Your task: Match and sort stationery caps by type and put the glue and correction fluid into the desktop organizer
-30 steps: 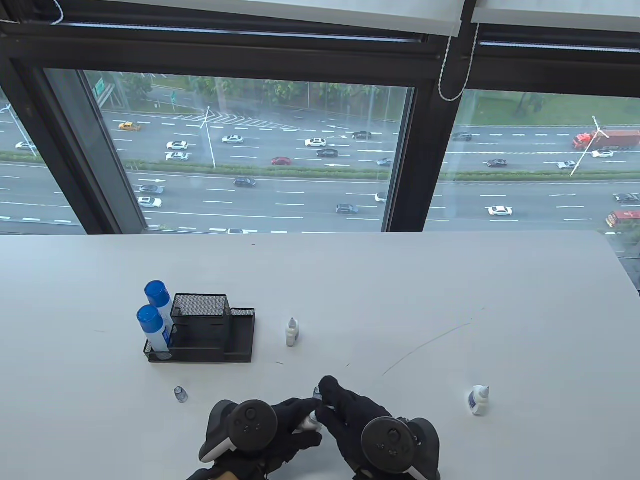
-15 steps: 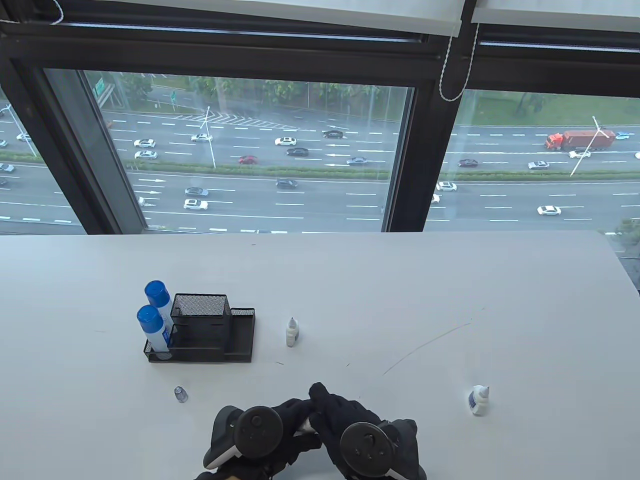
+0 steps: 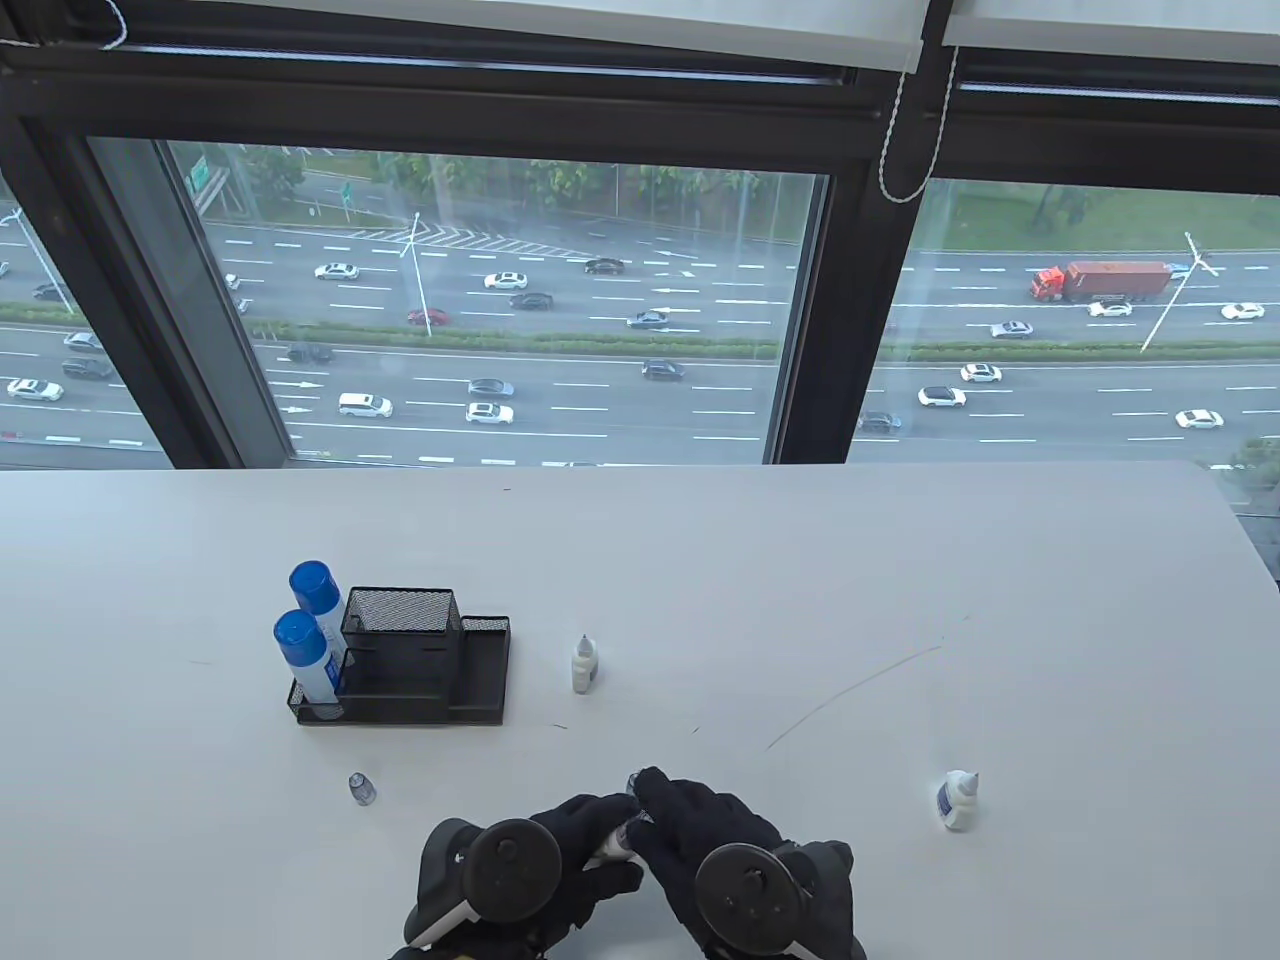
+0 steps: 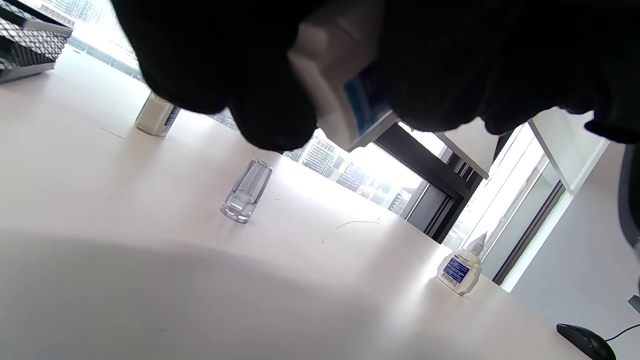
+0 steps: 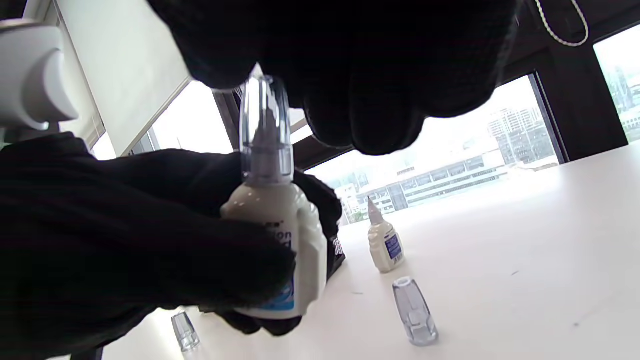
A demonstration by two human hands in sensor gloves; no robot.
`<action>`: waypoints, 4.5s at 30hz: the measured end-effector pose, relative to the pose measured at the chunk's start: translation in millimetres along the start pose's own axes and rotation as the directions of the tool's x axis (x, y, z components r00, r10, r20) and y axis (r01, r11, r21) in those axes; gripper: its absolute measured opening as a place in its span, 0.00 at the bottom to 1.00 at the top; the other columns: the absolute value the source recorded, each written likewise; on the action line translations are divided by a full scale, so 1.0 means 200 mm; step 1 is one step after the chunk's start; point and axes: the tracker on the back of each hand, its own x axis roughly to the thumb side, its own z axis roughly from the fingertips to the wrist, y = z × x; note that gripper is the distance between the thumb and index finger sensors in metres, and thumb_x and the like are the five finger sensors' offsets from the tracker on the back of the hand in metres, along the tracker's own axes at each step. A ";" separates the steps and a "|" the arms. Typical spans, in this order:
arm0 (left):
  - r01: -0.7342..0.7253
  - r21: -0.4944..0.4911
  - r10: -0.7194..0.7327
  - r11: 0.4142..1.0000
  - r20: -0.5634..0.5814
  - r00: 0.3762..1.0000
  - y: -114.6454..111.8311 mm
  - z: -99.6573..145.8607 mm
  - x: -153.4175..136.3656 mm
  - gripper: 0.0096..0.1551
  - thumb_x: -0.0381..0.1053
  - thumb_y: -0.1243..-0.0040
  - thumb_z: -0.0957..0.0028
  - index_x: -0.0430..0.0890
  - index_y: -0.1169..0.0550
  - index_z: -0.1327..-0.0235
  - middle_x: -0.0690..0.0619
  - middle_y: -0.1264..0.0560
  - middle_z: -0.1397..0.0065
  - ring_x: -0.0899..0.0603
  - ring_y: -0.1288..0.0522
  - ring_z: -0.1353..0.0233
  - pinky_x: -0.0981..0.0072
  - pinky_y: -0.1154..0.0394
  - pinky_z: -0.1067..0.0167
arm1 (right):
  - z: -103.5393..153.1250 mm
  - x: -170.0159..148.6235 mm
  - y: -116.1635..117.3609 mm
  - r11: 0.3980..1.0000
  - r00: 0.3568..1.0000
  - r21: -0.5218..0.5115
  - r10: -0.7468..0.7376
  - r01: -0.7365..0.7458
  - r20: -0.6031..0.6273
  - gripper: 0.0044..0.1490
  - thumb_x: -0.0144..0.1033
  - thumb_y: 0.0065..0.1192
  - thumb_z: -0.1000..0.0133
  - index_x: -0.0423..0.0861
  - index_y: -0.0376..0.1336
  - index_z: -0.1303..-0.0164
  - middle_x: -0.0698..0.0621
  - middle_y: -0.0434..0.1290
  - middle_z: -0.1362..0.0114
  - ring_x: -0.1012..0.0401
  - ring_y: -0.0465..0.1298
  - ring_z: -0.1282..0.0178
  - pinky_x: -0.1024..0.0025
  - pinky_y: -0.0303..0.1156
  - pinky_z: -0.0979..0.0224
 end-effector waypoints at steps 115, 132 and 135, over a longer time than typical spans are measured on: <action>0.278 0.284 -0.224 0.918 -0.209 0.952 0.77 -0.30 0.05 0.37 0.72 0.45 0.42 0.57 0.31 0.21 0.54 0.27 0.18 0.39 0.26 0.20 0.37 0.35 0.25 | -0.01 -0.29 -0.03 0.990 0.975 -0.089 0.093 -0.113 -0.202 0.41 0.56 0.57 0.41 0.45 0.60 0.21 0.40 0.66 0.20 0.44 0.72 0.27 0.44 0.66 0.25; 0.255 0.261 -0.208 0.931 -0.193 0.959 0.33 -0.11 -0.02 0.38 0.72 0.45 0.41 0.57 0.32 0.20 0.54 0.27 0.18 0.38 0.26 0.20 0.37 0.34 0.25 | 0.00 -0.35 -0.03 0.979 0.944 -0.163 0.068 -0.126 -0.323 0.44 0.59 0.57 0.41 0.45 0.58 0.19 0.39 0.63 0.18 0.42 0.67 0.23 0.40 0.60 0.22; 0.210 0.291 -0.157 0.933 -0.197 0.968 0.33 -0.09 -0.05 0.39 0.72 0.45 0.41 0.56 0.32 0.20 0.53 0.27 0.18 0.38 0.26 0.20 0.37 0.34 0.26 | 0.01 -0.38 -0.07 0.973 0.931 -0.187 0.060 -0.135 -0.359 0.47 0.62 0.56 0.41 0.45 0.56 0.18 0.38 0.62 0.17 0.41 0.66 0.22 0.39 0.58 0.21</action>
